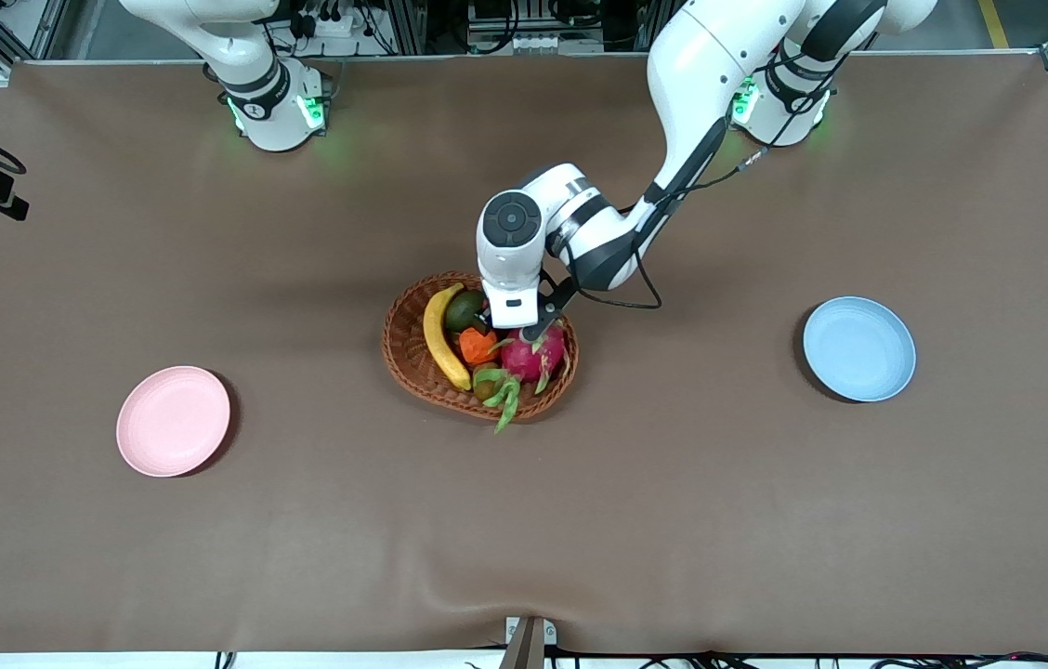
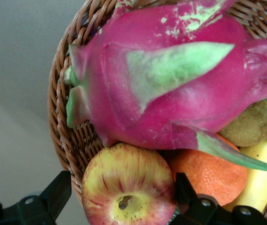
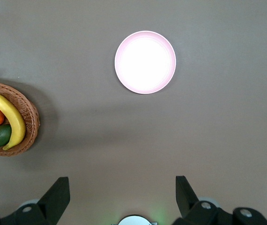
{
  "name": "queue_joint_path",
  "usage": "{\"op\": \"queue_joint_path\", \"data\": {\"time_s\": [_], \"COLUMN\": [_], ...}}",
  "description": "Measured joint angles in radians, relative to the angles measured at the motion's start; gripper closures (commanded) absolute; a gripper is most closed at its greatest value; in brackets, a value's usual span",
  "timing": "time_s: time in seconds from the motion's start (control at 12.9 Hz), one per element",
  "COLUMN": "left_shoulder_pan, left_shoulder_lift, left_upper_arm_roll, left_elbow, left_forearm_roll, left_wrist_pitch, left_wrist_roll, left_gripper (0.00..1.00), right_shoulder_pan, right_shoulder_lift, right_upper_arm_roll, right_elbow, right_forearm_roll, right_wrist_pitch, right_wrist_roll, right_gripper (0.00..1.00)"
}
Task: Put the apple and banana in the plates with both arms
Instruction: 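Lower the left gripper onto the red apple and close it, then lift the apple with the left gripper and carry it to the blue plate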
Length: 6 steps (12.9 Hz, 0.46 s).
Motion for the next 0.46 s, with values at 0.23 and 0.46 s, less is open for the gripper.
{"op": "queue_joint_path", "data": {"time_s": [0.23, 0.46], "left_shoulder_pan": [0.0, 0.002], "left_shoulder_lift": [0.0, 0.0], "left_upper_arm_roll": [0.0, 0.002], "left_elbow": [0.003, 0.021], "left_forearm_roll": [0.0, 0.0], "left_wrist_pitch": [0.0, 0.001], "left_wrist_roll": [-0.01, -0.024], "left_gripper": [1.0, 1.0], "right_shoulder_pan": [0.0, 0.0], "right_shoulder_lift": [0.0, 0.0], "right_upper_arm_roll": [0.0, 0.0], "right_elbow": [0.0, 0.0], "right_forearm_roll": [0.0, 0.0], "right_wrist_pitch": [0.0, 0.0], "right_wrist_roll": [0.0, 0.0], "right_gripper": [0.0, 0.0]}}
